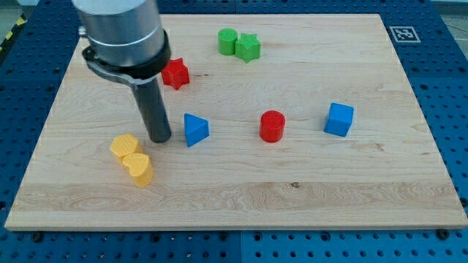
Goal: Move your arm close to the bottom of the blue triangle
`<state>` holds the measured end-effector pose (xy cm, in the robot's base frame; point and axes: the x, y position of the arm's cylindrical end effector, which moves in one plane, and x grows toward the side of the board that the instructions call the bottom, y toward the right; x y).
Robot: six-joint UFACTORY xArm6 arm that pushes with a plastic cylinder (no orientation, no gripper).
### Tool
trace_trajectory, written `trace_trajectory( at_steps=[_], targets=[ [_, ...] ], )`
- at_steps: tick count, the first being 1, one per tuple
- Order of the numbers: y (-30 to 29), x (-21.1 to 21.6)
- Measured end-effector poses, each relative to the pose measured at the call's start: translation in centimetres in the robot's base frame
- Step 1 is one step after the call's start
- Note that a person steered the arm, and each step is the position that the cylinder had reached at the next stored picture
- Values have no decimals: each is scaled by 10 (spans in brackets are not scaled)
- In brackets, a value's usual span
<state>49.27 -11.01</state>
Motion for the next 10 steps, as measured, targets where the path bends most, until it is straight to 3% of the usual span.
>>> trace_trajectory(
  at_steps=[2,4,10],
  targets=[
    [6,2],
    [10,31],
    [38,32]
  ],
)
